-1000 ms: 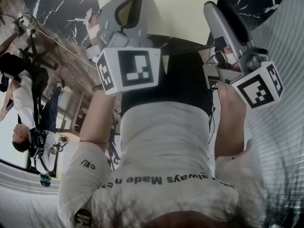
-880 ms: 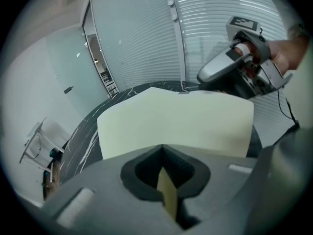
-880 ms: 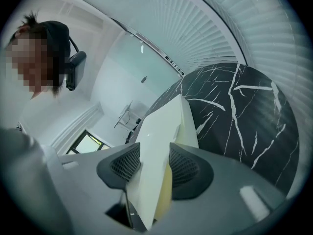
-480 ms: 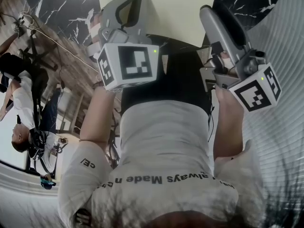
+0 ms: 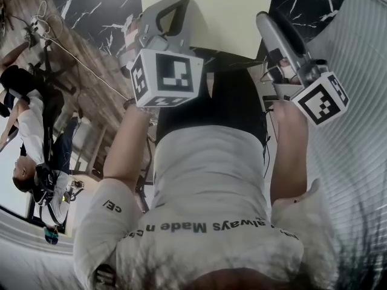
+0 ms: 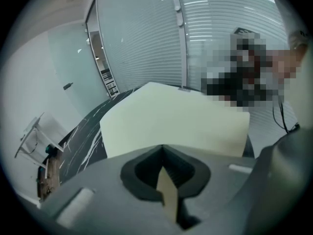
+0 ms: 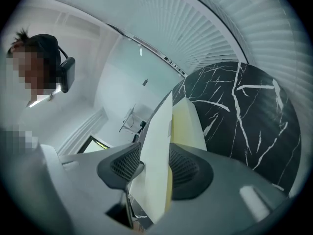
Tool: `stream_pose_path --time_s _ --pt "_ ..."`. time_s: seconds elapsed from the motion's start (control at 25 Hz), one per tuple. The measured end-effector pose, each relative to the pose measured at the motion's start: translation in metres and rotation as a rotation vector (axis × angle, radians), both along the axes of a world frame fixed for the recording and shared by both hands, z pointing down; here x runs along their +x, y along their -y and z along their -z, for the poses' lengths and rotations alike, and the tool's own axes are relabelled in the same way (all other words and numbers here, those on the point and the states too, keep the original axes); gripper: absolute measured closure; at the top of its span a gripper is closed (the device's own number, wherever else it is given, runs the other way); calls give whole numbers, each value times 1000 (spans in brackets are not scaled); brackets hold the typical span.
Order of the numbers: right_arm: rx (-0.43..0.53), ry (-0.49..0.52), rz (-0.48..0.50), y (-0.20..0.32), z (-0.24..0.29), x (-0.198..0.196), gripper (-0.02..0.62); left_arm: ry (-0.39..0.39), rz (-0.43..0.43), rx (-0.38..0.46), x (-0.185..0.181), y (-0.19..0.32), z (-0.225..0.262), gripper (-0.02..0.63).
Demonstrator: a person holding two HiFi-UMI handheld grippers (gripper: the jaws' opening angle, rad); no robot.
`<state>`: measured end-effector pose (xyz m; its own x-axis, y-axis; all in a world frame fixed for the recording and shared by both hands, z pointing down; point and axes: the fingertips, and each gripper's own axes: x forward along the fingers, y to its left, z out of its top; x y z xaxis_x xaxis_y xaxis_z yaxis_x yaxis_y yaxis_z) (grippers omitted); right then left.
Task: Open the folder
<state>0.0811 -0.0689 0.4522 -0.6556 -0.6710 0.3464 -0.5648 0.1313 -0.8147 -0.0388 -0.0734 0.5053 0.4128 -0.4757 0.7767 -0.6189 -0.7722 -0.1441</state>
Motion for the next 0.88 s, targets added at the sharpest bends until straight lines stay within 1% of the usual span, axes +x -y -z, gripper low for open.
stream_pose_path --time_s 0.32,0.44,0.52,0.72,0.88 --pt "27 19 28 8 28 -8 433 6 11 11 -6 6 22 604" --pt "35 37 48 6 35 -18 450 1 8 18 -8 5 32 604" --pt "25 57 49 3 38 -25 451 -7 3 22 -8 1 40 603" --pt "39 80 72 2 50 -44 457 -47 -3 29 -6 -13 64 603" --pt "55 81 93 3 70 -51 459 -92 -12 31 4 -27 95 603"
